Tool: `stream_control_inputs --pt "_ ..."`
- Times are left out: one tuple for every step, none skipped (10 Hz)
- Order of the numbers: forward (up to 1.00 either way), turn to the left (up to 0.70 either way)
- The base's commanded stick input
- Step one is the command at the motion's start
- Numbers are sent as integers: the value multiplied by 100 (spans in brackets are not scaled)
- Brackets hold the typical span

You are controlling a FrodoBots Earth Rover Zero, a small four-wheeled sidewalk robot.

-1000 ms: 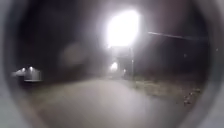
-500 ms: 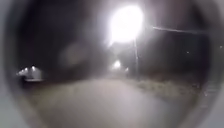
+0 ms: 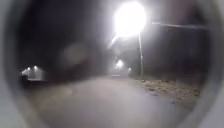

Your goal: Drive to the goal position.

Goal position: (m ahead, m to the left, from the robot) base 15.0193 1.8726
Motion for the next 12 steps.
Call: stream_control_inputs --pt "100 4" --pt "100 4" --pt "100 4" --pt "100 4" --pt "100 3" --pt "100 2" --pt "100 0" --pt "100 0" --pt "100 -5" --pt "100 -8" --pt "100 -8" --pt "100 -7"
